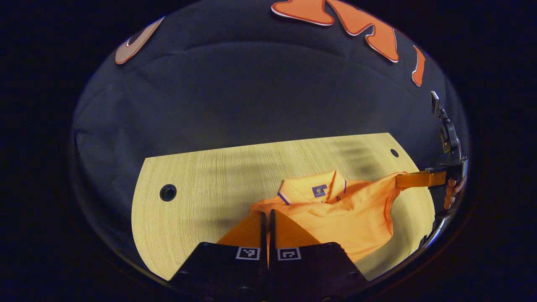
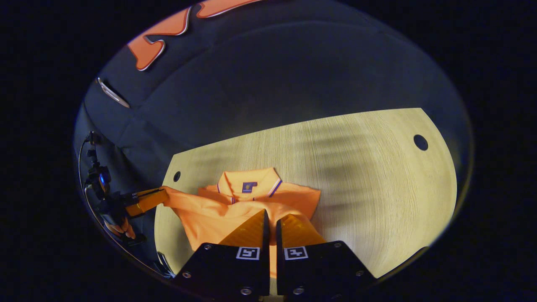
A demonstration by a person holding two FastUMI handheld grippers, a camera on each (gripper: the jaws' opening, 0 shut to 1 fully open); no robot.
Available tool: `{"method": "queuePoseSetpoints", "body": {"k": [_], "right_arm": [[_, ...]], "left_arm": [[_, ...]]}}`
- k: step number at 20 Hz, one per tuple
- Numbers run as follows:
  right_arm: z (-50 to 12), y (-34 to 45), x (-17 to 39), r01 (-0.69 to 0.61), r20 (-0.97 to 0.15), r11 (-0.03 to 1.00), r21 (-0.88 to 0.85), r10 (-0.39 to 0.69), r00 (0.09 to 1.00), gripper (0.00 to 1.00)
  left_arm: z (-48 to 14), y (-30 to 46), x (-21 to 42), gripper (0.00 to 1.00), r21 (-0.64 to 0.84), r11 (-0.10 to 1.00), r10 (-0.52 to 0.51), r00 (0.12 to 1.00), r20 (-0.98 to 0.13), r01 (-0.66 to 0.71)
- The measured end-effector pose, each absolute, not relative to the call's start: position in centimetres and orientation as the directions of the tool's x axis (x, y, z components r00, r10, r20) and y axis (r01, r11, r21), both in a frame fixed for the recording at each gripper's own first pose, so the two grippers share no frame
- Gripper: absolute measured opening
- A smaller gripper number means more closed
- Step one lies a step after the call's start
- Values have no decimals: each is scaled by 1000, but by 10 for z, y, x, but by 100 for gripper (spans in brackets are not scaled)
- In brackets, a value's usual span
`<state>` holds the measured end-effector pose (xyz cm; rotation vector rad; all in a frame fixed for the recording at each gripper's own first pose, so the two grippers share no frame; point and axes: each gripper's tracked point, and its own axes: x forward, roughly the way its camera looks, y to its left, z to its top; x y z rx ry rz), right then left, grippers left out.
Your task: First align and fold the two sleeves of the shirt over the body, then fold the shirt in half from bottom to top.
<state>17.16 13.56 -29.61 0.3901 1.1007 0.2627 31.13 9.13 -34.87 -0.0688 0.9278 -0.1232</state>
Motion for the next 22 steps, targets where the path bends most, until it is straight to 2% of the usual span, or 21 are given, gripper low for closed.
{"method": "queuePoseSetpoints", "body": {"k": [4, 5, 6, 7, 8, 10, 12, 13, 16, 17, 18, 22], "right_arm": [[-303, 128, 197, 44, -812, 911, 410, 342, 473, 7], [-302, 129, 198, 57, -810, 907, 417, 342, 477, 7], [-304, 125, 197, 74, -818, 909, 409, 330, 472, 8], [-299, 122, 197, 71, -817, 912, 405, 326, 476, 20], [-298, 116, 200, 57, -812, 920, 388, 313, 492, 28], [-288, 105, 203, 15, -793, 938, 347, 285, 539, 53], [-269, 96, 204, -15, -759, 949, 316, 262, 595, 78], [-255, 91, 204, -30, -734, 951, 306, 256, 629, 85], [-222, 83, 197, -56, -653, 965, 256, 216, 726, 92], [-208, 81, 191, -67, -628, 969, 239, 207, 750, 87], [-193, 78, 183, -75, -602, 973, 216, 193, 775, 94], [-148, 69, 158, -99, -513, 980, 173, 175, 840, 96]], "left_arm": [[-359, 111, 333, 1, -29, 999, -42, 620, -784, 30], [-361, 114, 333, 4, -19, 999, -31, 618, -785, 26], [-360, 113, 332, 11, -18, 1000, -23, 618, -786, 13], [-358, 112, 332, 31, -25, 1000, -19, 620, -784, -1], [-357, 110, 334, 51, -34, 999, -15, 629, -777, -17], [-348, 110, 333, 92, -37, 998, 3, 658, -753, -46], [-329, 116, 324, 98, -17, 999, 20, 697, -717, -46], [-320, 114, 321, 98, 0, 999, 29, 720, -694, -41], [-278, 106, 307, 98, 18, 1000, 30, 785, -619, -24], [-261, 102, 299, 98, 18, 1000, 24, 804, -595, -16], [-245, 100, 290, 98, 23, 1000, 23, 820, -572, -12], [-193, 81, 257, 98, 16, 1000, 4, 875, -484, 4]]}}
